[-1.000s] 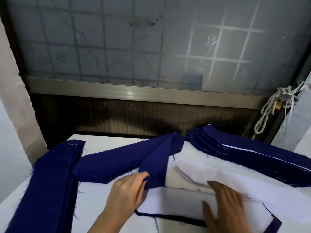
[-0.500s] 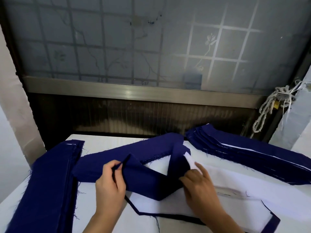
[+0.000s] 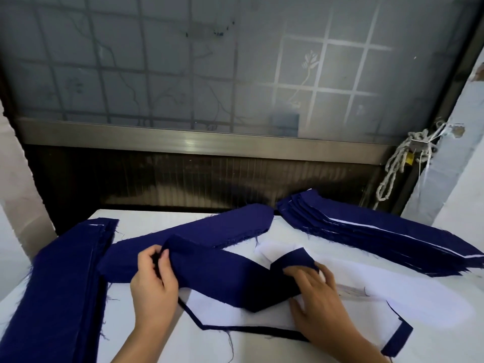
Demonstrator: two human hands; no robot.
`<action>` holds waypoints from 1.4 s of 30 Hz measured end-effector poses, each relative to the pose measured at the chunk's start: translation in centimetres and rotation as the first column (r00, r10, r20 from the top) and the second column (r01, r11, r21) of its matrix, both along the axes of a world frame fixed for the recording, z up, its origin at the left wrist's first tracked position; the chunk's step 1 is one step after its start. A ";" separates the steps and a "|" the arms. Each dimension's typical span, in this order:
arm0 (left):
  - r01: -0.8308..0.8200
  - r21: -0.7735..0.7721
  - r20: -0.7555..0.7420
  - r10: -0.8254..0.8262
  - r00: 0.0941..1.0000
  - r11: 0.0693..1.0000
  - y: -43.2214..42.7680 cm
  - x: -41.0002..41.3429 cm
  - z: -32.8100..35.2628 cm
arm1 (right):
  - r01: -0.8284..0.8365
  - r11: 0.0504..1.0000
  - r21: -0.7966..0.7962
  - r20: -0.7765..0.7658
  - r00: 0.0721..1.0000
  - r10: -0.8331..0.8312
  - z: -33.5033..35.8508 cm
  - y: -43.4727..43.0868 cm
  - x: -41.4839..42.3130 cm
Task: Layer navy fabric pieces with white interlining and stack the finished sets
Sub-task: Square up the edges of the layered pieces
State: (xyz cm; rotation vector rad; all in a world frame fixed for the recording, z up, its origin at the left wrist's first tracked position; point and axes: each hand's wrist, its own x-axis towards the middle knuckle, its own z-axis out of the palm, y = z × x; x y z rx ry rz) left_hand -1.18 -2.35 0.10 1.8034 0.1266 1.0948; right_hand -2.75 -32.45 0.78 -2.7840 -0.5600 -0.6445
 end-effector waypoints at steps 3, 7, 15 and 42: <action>-0.036 -0.050 -0.034 0.035 0.999 0.998 0.3 0.2 -0.4 | 0.033 0.999 0.027 -0.086 0.996 -0.030 -0.2 1.2 0.7; -0.068 -0.107 -0.076 0.060 0.995 0.992 0.5 0.4 -0.3 | 0.113 0.990 -0.089 0.063 0.992 -0.108 0.2 0.7 1.9; -0.098 -0.148 -0.090 0.086 0.992 0.984 0.3 0.3 0.2 | 0.173 0.978 -0.119 0.455 0.885 -0.101 2.1 -5.5 1.2; 0.112 0.432 -0.568 0.173 0.805 0.895 0.4 -0.2 -0.4 | 0.319 0.288 0.903 -0.141 0.853 -0.503 -1.5 -10.9 -3.4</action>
